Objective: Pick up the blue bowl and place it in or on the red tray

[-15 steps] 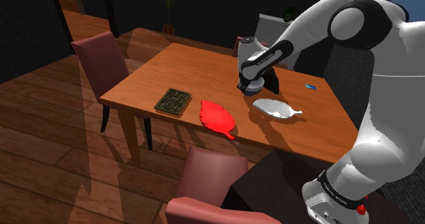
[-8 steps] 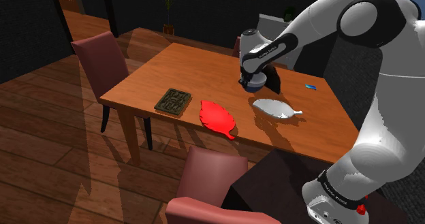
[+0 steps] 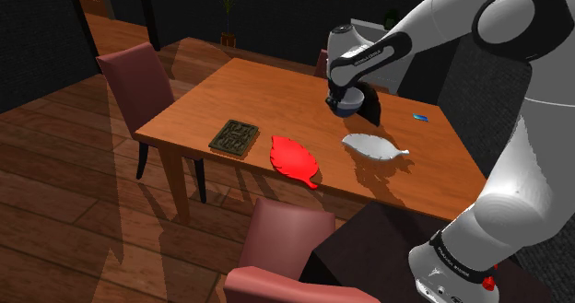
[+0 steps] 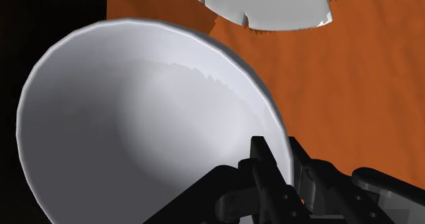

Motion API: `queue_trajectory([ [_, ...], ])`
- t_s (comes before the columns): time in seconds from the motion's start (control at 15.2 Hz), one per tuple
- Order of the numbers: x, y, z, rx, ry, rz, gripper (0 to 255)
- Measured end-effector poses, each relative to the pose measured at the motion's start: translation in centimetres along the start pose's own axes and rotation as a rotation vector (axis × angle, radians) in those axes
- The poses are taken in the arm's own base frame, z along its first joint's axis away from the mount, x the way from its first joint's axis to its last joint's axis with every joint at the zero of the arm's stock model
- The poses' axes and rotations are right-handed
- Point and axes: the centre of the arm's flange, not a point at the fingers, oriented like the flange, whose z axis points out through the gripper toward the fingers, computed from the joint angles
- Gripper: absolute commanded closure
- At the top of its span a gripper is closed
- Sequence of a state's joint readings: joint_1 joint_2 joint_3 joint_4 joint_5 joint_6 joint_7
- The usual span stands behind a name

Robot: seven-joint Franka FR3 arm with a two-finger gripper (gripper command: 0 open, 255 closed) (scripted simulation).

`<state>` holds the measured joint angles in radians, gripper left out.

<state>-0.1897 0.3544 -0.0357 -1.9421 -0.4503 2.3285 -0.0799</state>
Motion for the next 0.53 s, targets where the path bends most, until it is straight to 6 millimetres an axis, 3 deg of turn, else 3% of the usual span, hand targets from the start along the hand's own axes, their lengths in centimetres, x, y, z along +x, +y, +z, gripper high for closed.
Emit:
queue_trajectory([
  [0.2, -0.1, -0.3, -1.2, 0.0, 0.0, 0.0, 255],
  [0.53, -0.6, -5.7, -3.5, 0.0, 0.001, -0.001, 255],
])
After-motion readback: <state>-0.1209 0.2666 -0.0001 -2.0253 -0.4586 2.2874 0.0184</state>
